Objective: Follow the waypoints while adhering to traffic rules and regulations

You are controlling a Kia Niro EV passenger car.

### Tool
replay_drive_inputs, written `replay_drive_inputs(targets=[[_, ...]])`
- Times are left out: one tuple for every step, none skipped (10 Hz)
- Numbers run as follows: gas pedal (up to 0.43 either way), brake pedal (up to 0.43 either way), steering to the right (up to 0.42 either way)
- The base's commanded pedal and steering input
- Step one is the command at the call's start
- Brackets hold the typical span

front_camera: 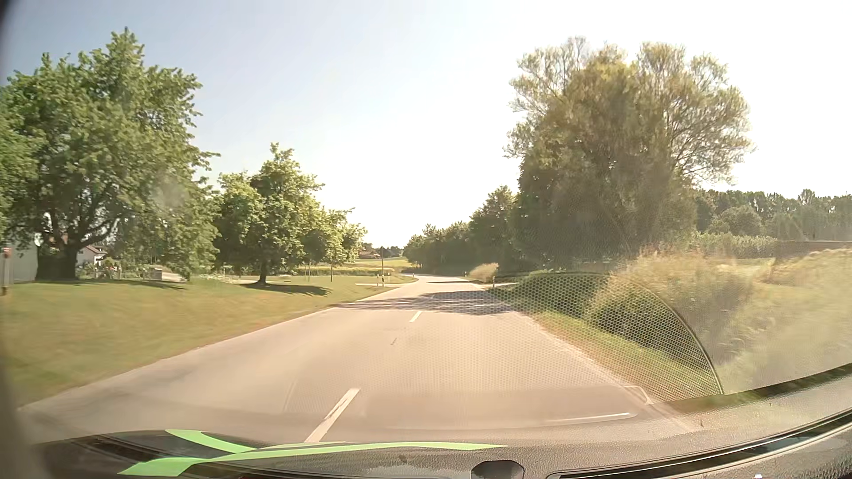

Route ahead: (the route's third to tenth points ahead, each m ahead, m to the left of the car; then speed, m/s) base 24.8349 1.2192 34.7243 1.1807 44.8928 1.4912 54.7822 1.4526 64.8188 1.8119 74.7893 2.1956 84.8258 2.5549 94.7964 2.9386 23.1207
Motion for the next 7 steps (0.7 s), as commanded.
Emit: replay_drive_inputs(targets=[[0.177, 0.0, 0.003], [0.177, 0.0, 0.002], [0.177, 0.0, 0.001], [0.189, 0.0, 0.001], [0.197, 0.0, 0.0], [0.209, 0.0, 0.0], [0.209, 0.0, 0.0]])
